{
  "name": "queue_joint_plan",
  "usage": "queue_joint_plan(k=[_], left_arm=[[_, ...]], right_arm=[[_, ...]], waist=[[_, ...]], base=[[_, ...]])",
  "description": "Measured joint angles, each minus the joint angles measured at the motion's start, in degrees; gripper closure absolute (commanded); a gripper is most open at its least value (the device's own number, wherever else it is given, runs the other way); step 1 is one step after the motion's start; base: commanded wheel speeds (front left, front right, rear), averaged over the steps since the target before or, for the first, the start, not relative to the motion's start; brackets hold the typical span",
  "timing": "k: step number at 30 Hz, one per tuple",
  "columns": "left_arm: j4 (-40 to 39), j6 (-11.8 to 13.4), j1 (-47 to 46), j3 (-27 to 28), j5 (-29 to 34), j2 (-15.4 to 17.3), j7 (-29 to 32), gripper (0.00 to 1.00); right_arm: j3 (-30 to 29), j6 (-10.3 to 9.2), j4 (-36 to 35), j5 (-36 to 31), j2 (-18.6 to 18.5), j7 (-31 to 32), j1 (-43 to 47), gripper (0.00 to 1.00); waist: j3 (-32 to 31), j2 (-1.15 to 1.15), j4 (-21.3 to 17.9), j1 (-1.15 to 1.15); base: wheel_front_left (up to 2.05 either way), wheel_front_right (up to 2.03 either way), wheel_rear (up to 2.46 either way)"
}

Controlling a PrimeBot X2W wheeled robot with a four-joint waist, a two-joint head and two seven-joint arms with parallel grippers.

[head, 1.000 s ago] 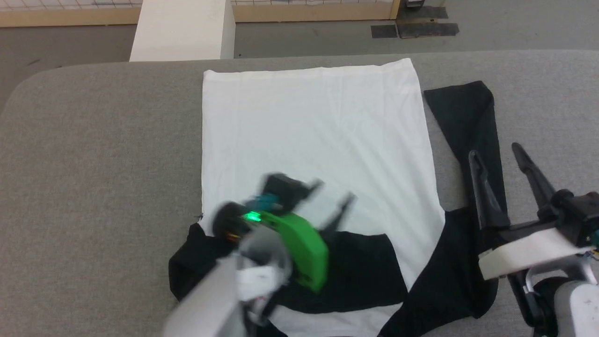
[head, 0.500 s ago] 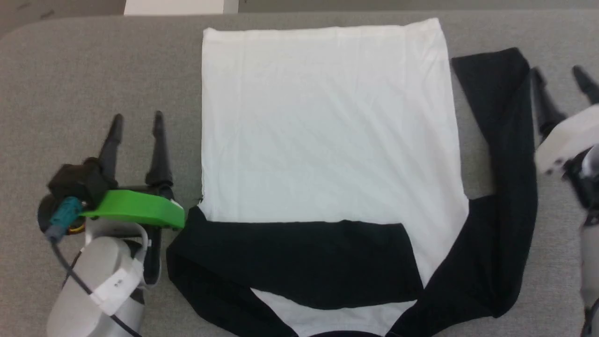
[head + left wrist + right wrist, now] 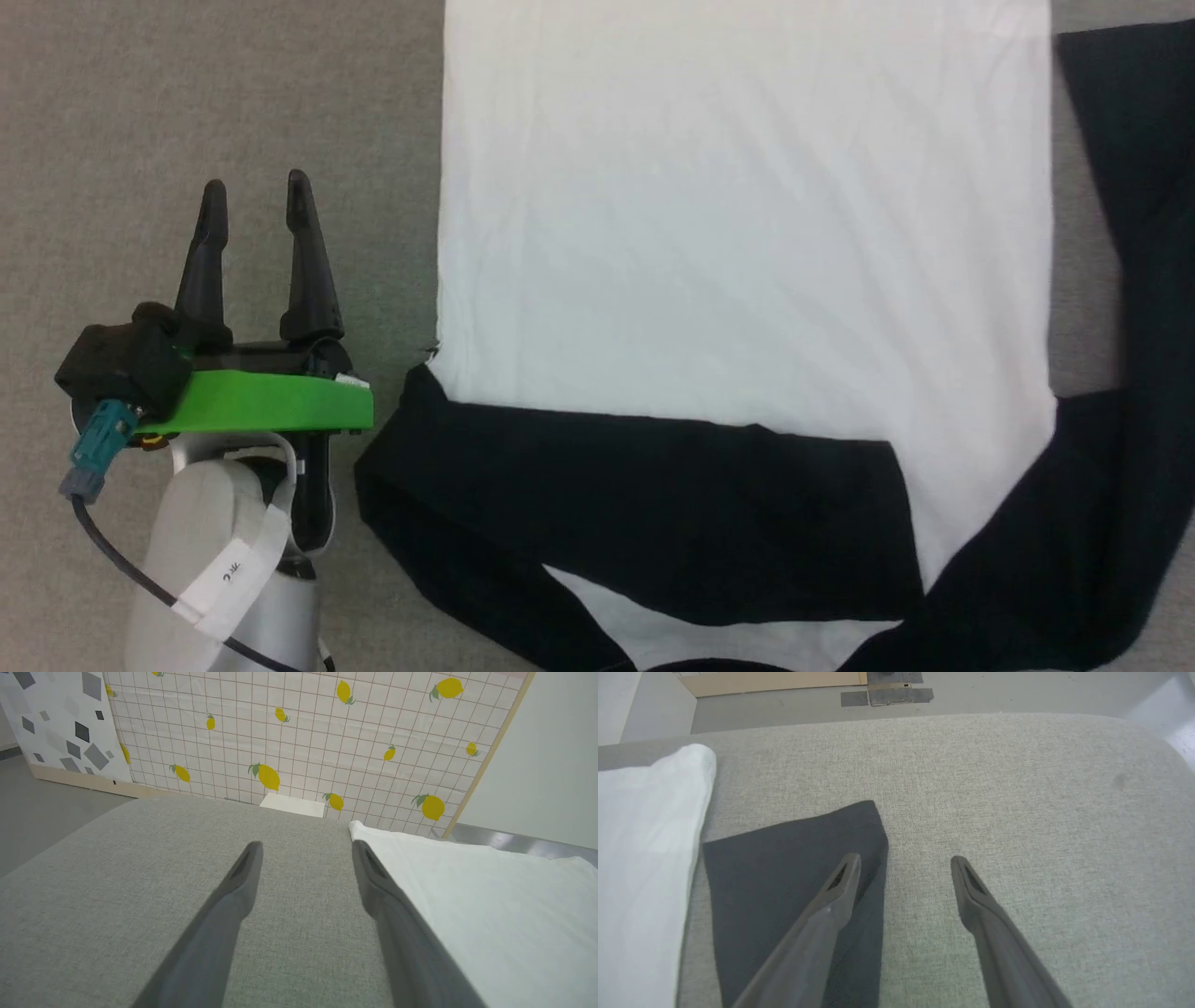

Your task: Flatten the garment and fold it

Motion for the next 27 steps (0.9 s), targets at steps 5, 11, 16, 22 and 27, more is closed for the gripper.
queue_joint_plan(k=[5, 11, 16, 22, 27], left_arm=[[-0.4, -1.8, 0.1, 2.2, 1.4, -1.8, 0.0, 0.0], [-1.1, -2.8, 0.3, 3.4, 3.9, -3.0, 0.0, 0.0], [-1.7, -3.3, 1.4, 4.6, 4.8, -3.3, 0.0, 0.0], [-1.6, -3.3, 3.7, 6.1, 6.9, -3.5, 0.0, 0.0], [-1.6, -3.4, 7.3, 7.4, 7.6, -3.5, 0.0, 0.0]], right_arm=[[-1.2, 0.0, 0.3, -1.4, -0.4, 3.1, -2.2, 0.0], [-2.3, 0.0, 0.1, -2.5, -1.2, 7.3, -3.4, 0.62], [-2.4, 0.0, -1.8, -2.3, -1.4, 6.9, -2.9, 1.0], [-4.5, 0.0, -6.9, -1.4, -2.0, -0.8, 3.8, 1.0], [-6.9, 0.0, -15.2, -1.4, -1.5, -4.7, 12.7, 1.0]], waist=[[2.5, 0.0, 2.2, 0.0], [4.4, 0.0, 4.0, 0.0], [4.2, 0.0, 4.2, 0.0], [1.1, 0.0, 3.4, 0.0], [-3.1, 0.0, 2.0, -0.01]], base=[[0.0, 0.0, 0.0], [0.0, 0.0, 0.0], [0.0, 0.0, 0.0], [0.0, 0.0, 0.0], [0.0, 0.0, 0.0]])
